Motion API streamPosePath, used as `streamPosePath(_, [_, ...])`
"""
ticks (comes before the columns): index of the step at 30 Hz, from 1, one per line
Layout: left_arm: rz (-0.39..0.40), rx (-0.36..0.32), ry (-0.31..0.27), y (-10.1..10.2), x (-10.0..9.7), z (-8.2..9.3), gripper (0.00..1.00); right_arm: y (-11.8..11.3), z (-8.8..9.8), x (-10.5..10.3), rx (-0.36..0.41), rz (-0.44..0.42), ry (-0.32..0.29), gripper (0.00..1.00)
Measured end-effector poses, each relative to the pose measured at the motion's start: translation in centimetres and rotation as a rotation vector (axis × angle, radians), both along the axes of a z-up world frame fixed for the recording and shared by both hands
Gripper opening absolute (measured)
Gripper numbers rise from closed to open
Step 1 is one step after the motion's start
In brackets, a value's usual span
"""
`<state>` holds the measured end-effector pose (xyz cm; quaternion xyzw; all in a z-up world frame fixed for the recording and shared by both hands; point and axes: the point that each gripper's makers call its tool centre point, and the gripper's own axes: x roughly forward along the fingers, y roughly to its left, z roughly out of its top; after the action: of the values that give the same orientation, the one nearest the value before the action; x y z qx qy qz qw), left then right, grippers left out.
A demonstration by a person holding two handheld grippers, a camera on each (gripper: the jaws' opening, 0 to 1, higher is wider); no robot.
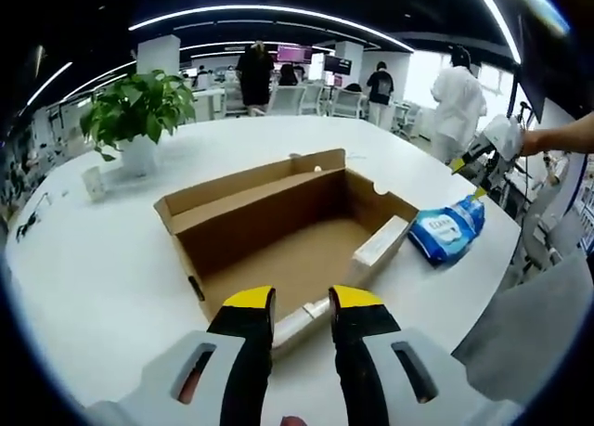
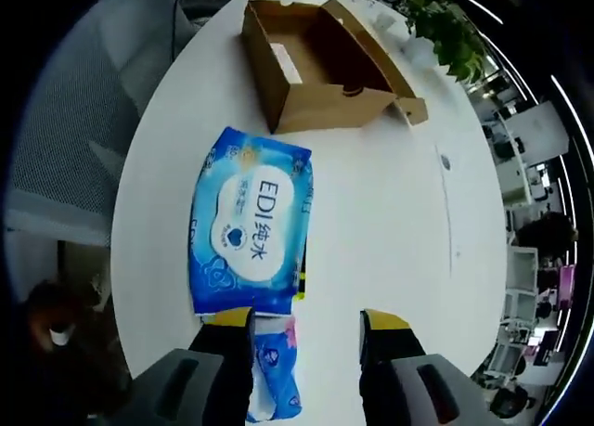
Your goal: Operate the shoe box by opening the lid, removing the specified soft item, and placing it in the target area until the item is outside and the box remains undamaged.
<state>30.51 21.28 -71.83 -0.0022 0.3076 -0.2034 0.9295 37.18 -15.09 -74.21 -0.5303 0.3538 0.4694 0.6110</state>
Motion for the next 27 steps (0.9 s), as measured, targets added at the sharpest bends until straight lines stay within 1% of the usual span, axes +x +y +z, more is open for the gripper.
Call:
streamPosePath(3, [0.022, -0.001, 0.000, 0.5, 0.1, 0.0, 0.23, 3.6, 0.4, 0.5, 0.051, 0.041, 0.003, 0.42])
streamPosePath(6, [0.028, -0.009, 0.001, 0.6, 0.0, 0.0, 0.23, 6.8, 0.7, 0.9, 0.097, 0.063, 0.009, 0.43])
streamPosePath(9, [0.019, -0.016, 0.001, 0.3, 0.0, 0.1, 0.23, 9.9, 0.8, 1.1, 0.153, 0.063, 0.029, 0.43])
streamPosePath(10, [0.016, -0.024, 0.000, 0.2, 0.0, 0.2, 0.24, 11.3, 0.8, 1.0, 0.181, 0.061, 0.041, 0.42])
streamPosePath(14, [0.024, -0.023, 0.000, 0.5, 0.1, 0.1, 0.23, 14.8, 0.8, 0.8, 0.230, 0.077, 0.065, 0.42])
streamPosePath(15, [0.031, -0.032, 0.000, 0.6, 0.2, 0.2, 0.23, 15.8, 0.8, 0.8, 0.241, 0.085, 0.069, 0.42])
streamPosePath(18, [0.045, -0.030, -0.001, 1.0, 0.2, 0.1, 0.23, 17.7, 0.7, 0.9, 0.254, 0.101, 0.078, 0.42])
streamPosePath(21, [0.057, -0.048, 0.004, 1.1, 0.2, 0.1, 0.22, 19.4, 0.5, 1.1, 0.263, 0.113, 0.083, 0.42])
streamPosePath(24, [0.059, -0.045, 0.007, 1.1, 0.2, 0.0, 0.22, 20.7, 0.4, 1.3, 0.290, 0.100, 0.106, 0.41])
streamPosePath(27, [0.056, -0.045, 0.008, 1.0, 0.2, 0.0, 0.22, 21.9, 0.1, 1.5, 0.300, 0.094, 0.114, 0.41])
